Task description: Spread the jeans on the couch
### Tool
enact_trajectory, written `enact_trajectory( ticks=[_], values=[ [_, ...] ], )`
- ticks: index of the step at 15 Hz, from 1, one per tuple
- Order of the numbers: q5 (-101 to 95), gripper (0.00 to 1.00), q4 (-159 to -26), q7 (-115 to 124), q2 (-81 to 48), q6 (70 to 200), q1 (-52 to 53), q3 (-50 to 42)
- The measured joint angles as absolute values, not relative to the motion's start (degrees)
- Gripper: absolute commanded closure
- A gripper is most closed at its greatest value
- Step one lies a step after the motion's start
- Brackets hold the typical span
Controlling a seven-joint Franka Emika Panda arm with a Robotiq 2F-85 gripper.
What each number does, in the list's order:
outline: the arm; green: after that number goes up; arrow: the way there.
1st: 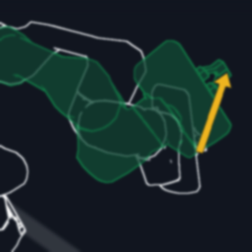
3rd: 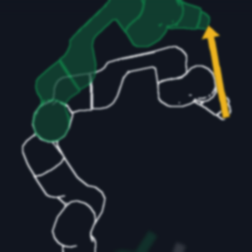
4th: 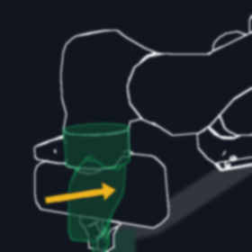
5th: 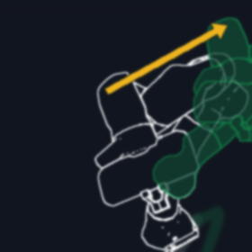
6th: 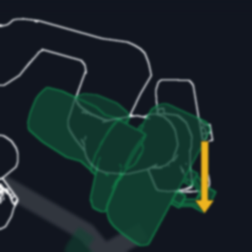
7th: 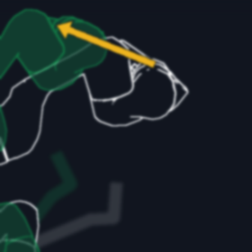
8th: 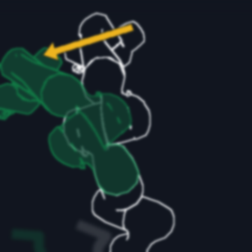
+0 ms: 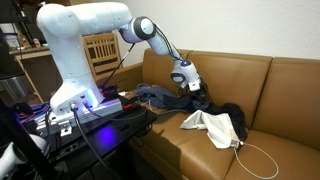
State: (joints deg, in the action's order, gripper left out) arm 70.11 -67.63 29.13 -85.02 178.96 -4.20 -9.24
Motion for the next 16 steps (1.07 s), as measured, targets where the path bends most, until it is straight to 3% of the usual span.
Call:
enact_trajectory(
  ticks=[5,16],
  values=[
    [64.98,0.0,-69.98,39.89,-84.74,162.17,-4.17,-16.33],
    [48.53,0.0,-78.73,67.69,-84.44,172.52,5.16,-25.23]
  ],
)
